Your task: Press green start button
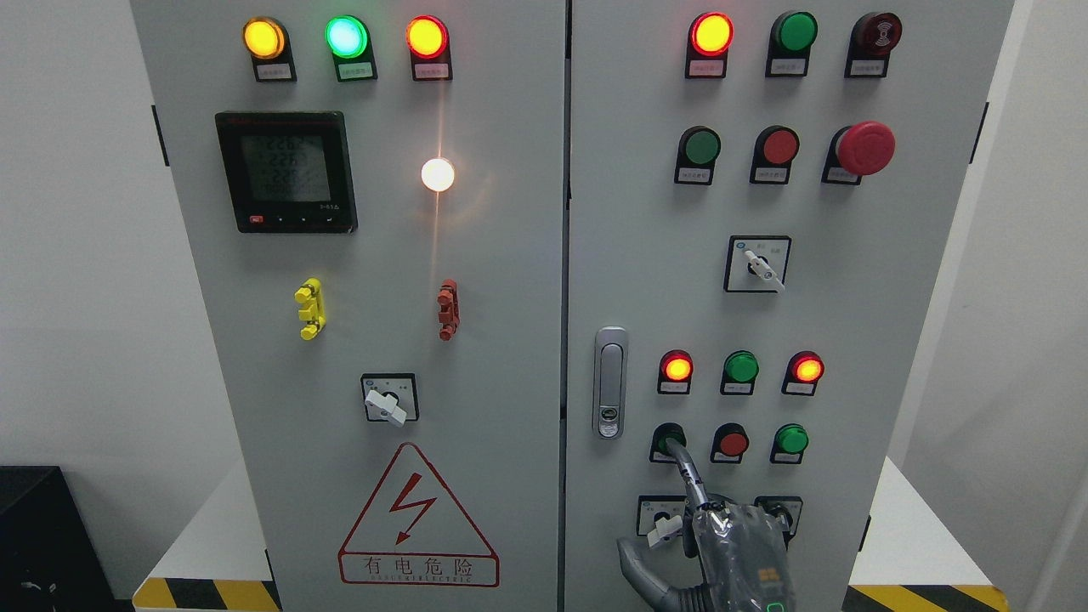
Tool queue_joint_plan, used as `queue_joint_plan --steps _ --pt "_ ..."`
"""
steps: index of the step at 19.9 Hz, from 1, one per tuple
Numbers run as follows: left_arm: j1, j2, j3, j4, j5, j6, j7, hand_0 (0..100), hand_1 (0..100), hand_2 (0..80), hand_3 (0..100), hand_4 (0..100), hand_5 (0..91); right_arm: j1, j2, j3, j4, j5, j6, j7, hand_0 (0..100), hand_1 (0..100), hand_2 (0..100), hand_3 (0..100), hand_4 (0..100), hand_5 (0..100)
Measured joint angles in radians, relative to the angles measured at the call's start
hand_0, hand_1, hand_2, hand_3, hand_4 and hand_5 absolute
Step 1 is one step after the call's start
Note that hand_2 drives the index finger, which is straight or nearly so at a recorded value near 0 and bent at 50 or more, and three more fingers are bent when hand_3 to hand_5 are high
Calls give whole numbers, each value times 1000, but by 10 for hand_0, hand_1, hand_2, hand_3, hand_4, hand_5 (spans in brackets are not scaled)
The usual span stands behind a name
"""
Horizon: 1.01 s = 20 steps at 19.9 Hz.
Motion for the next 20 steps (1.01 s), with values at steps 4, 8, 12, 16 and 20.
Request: queue_joint_plan --steps 4,8,12,16,20 --pt "0 0 0 0 0 0 0 120 556 0 0 0 0 35 0 0 -36 -58 -25 -11 310 278 0 818 763 754" --pt "0 0 0 0 0 0 0 120 556 0 0 0 0 79 1 2 -76 -162 -34 -15 118 262 0 471 542 536" --pt "0 0 0 0 0 0 0 120 556 0 0 0 0 130 1 6 -113 -294 -37 6 0 238 0 242 297 338" --pt "0 0 0 0 0 0 0 120 556 0 0 0 0 155 1 9 -144 -420 -37 53 0 192 0 69 39 88" --pt "0 0 0 0 0 0 0 120 556 0 0 0 0 168 1 10 -171 -517 -29 113 0 163 0 0 0 0"
